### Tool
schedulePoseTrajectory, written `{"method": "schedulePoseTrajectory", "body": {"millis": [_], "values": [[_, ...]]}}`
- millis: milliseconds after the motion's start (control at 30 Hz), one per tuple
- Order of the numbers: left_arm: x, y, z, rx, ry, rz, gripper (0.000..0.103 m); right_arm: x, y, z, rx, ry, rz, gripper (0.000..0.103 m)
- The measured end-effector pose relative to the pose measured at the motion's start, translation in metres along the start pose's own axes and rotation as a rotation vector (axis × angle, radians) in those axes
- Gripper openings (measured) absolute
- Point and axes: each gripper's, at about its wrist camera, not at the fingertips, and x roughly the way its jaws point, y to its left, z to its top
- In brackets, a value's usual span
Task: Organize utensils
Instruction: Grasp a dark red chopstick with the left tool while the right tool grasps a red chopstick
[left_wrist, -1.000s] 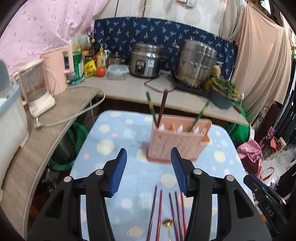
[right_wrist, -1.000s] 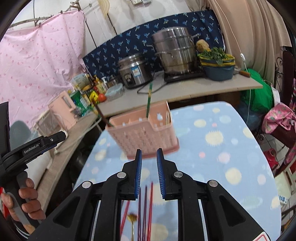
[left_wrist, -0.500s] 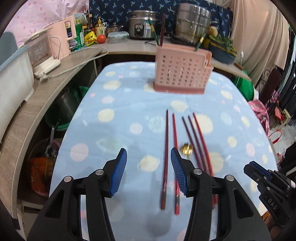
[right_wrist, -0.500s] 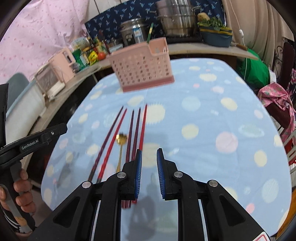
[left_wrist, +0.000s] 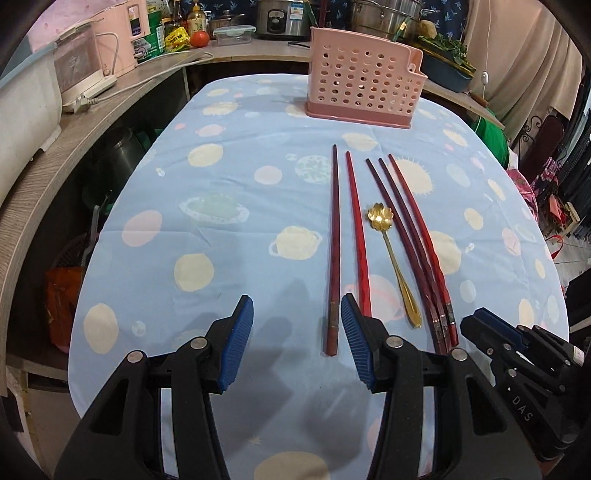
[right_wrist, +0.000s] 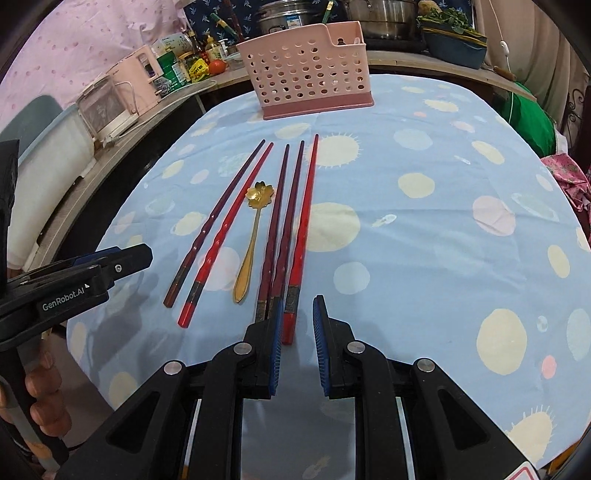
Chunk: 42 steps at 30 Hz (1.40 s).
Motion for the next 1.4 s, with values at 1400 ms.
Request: {"method": "schedulePoseTrajectory", "body": {"millis": [1400], "values": [[0.03,-0.01,-0.017,0.043,0.065,-0.002,0.009,0.013,-0.007,-0.004,0.006,0.023,-0.014,0.007]]}}
